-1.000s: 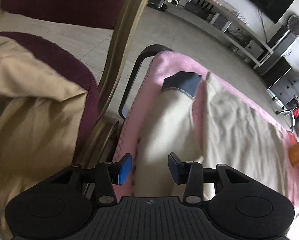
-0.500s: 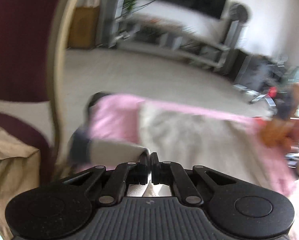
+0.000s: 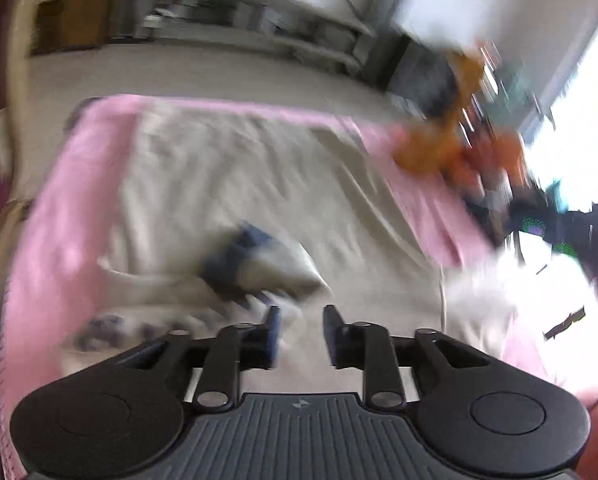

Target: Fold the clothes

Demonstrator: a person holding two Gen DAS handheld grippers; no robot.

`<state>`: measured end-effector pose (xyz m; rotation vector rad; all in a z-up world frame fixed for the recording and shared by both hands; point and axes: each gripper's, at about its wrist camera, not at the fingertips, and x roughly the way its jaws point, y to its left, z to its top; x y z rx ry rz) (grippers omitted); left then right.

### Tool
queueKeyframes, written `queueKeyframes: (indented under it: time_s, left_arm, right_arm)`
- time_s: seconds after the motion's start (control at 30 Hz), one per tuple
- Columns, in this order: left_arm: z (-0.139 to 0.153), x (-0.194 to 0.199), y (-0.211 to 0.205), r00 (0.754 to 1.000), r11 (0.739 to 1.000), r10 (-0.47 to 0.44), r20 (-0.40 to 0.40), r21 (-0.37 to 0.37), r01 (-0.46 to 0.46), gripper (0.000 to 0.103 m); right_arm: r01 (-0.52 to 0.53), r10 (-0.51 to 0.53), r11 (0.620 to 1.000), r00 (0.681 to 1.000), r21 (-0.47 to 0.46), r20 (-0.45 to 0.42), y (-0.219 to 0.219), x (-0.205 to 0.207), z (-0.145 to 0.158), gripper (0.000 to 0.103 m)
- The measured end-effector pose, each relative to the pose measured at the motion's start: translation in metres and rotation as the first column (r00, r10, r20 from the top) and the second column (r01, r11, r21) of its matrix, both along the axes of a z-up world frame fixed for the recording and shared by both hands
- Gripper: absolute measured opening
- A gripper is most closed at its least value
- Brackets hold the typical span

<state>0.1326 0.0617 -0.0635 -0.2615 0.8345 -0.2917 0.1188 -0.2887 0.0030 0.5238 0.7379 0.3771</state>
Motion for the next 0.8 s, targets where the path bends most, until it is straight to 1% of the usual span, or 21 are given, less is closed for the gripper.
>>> queueKeyframes:
  time_s: [0.07,0.13,0.2,0.27,0.37,0.43,0.5,0.53,0.57,0.6,0.63,0.67,0.73,0.8]
  left_arm:
    - [0.0,0.01,0.02,0.995,0.994,0.104,0.004,-0.032,-0.104,0.025]
    - [-0.007,0.028,0.035,0.986,0.981,0.163,-0.036,-0.099,-0.166,0.025]
    - [-0.012,0.049,0.039,0.985,0.968,0.151,-0.087,-0.189,-0.165,0.025]
    - [-0.019,0.065,0.032,0.984,0.959,0.111,-0.138,-0.247,-0.142,0.027]
    - [-0.042,0.071,0.018,0.961,0.958,0.08,-0.265,-0.247,-0.148,0.026]
    - [-0.057,0.069,0.017,0.942,0.951,0.08,-0.327,-0.257,-0.17,0.026]
    - [-0.069,0.069,0.022,0.926,0.928,0.089,-0.366,-0.309,-0.211,0.028]
    - [-0.075,0.069,0.024,0.918,0.914,0.092,-0.385,-0.333,-0.231,0.031]
    - [-0.079,0.07,0.026,0.912,0.901,0.095,-0.399,-0.355,-0.249,0.034]
    - [-0.08,0.071,0.028,0.912,0.892,0.099,-0.398,-0.37,-0.258,0.035]
    - [-0.081,0.071,0.029,0.913,0.886,0.104,-0.394,-0.381,-0.265,0.039]
    - [-0.083,0.072,0.028,0.913,0.885,0.107,-0.394,-0.38,-0.268,0.042]
    - [-0.086,0.073,0.027,0.912,0.887,0.117,-0.393,-0.372,-0.274,0.043]
    - [-0.089,0.076,0.026,0.91,0.905,0.142,-0.389,-0.322,-0.279,0.043]
  right_arm:
    - [0.007,-0.007,0.999,1.0,0.042,0.012,-0.006,0.005,-0.01,0.044]
    - [0.011,-0.011,0.996,1.0,0.083,0.008,-0.011,0.01,-0.021,0.044]
    - [0.006,-0.004,0.994,1.0,0.109,-0.021,-0.013,0.013,-0.031,0.044]
    - [-0.003,0.007,0.994,0.999,0.111,-0.039,-0.011,0.015,-0.036,0.044]
    - [-0.017,0.025,0.993,0.998,0.113,-0.066,-0.008,0.019,-0.043,0.048]
    - [-0.024,0.033,0.993,0.997,0.118,-0.074,-0.006,0.02,-0.046,0.049]
    - [-0.03,0.04,0.992,0.996,0.124,-0.08,-0.005,0.021,-0.048,0.049]
    - [-0.033,0.044,0.991,0.996,0.127,-0.083,-0.004,0.022,-0.049,0.05]
    - [-0.035,0.045,0.991,0.995,0.127,-0.084,-0.004,0.022,-0.049,0.05]
    - [-0.036,0.047,0.991,0.995,0.127,-0.084,-0.004,0.022,-0.049,0.052]
    - [-0.037,0.048,0.991,0.995,0.127,-0.083,-0.004,0.021,-0.05,0.052]
    - [-0.038,0.049,0.991,0.995,0.127,-0.083,-0.004,0.021,-0.05,0.053]
    - [-0.04,0.051,0.991,0.995,0.127,-0.082,-0.003,0.021,-0.051,0.054]
    - [-0.043,0.053,0.991,0.995,0.126,-0.082,-0.003,0.02,-0.052,0.054]
